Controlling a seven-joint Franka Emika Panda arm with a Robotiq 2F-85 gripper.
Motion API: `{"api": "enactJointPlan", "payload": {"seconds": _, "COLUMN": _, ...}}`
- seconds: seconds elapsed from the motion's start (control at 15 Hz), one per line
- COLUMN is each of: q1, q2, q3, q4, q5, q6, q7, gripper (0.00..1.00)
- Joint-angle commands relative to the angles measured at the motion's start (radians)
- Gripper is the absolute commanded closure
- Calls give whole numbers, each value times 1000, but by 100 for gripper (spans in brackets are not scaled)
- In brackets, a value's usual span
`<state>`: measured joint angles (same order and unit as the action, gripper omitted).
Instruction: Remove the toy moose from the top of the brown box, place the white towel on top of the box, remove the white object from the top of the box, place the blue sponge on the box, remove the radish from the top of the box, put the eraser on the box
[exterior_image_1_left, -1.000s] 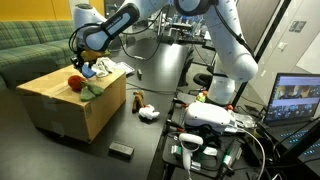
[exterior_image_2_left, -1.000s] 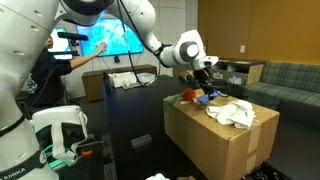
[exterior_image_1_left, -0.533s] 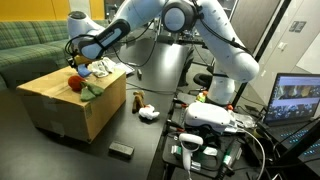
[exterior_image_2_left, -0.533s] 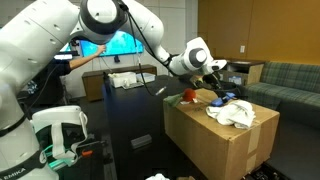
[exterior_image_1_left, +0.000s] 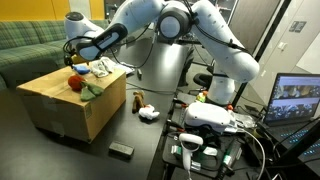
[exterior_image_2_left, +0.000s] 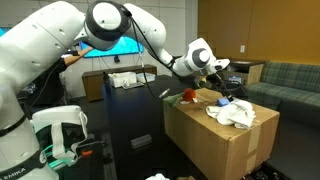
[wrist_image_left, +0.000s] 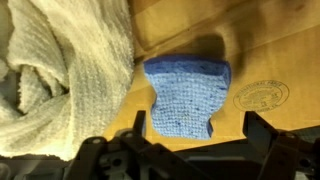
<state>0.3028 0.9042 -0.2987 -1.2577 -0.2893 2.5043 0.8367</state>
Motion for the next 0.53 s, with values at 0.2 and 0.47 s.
{"api": "enactJointPlan", "payload": {"seconds": 0.2, "q1": -31, "q2": -108, "q3": 93, "q4": -77, "q5": 27, "q6": -54, "q7": -120, "gripper": 0}}
{"api": "enactJointPlan", "payload": {"seconds": 0.47, "q1": -48, "q2": -206, "q3": 156, "q4": -186, "q5": 54, "q6": -23, "q7": -199, "gripper": 0}}
